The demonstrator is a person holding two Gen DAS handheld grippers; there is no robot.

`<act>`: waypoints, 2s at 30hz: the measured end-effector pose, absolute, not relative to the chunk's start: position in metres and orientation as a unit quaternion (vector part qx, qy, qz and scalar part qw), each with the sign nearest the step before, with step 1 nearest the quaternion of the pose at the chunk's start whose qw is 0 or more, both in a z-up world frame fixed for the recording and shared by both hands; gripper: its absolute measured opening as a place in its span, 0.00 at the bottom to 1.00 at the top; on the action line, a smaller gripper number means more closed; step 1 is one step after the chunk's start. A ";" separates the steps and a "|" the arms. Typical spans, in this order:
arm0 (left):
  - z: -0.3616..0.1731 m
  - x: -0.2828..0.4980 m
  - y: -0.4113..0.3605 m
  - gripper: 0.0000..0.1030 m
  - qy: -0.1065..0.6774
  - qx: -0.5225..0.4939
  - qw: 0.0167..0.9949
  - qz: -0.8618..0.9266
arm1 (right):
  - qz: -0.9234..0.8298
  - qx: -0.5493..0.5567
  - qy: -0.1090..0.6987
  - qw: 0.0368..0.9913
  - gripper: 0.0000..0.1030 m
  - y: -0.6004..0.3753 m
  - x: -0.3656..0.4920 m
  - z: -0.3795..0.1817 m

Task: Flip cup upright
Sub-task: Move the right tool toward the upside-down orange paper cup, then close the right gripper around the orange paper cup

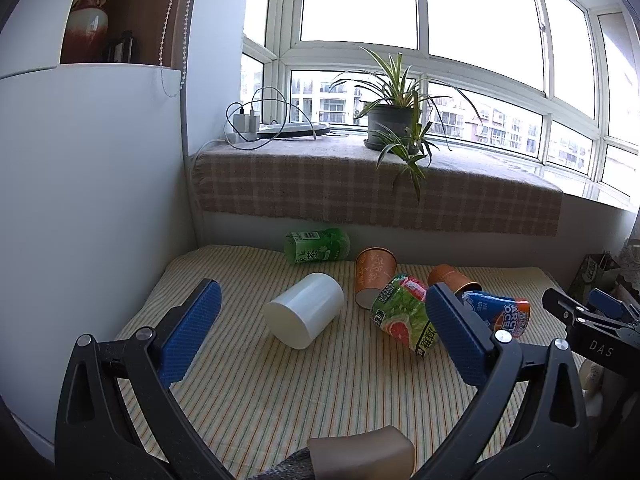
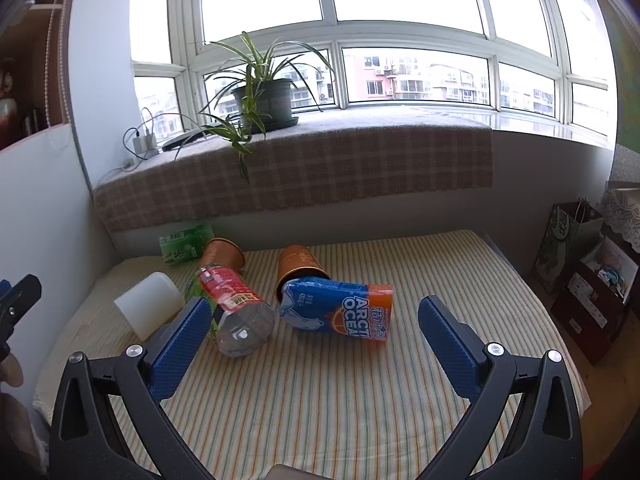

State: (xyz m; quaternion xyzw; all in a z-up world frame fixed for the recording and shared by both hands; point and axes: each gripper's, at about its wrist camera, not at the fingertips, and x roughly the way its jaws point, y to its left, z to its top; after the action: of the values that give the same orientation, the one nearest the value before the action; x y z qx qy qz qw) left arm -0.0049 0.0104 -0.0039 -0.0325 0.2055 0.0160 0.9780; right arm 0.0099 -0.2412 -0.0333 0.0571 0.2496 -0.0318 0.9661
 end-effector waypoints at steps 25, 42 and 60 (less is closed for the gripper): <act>-0.058 -0.014 0.074 1.00 0.265 -0.034 0.959 0.098 | 0.122 0.128 0.423 0.889 0.99 -0.183 0.170 -0.049; -0.076 -0.022 0.114 1.00 0.286 -0.063 0.946 0.136 | 0.065 0.168 0.556 0.811 0.80 -0.148 0.278 -0.103; -0.082 -0.028 0.142 1.00 0.291 -0.082 0.939 0.162 | 0.034 0.118 0.611 0.782 0.62 -0.116 0.316 -0.130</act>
State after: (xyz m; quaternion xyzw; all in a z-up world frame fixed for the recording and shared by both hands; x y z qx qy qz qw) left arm -0.0284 0.1425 -0.0819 -0.0825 0.2907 0.1616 0.9395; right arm 0.3161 -0.1161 -0.1296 0.1183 0.6112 0.0337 0.7818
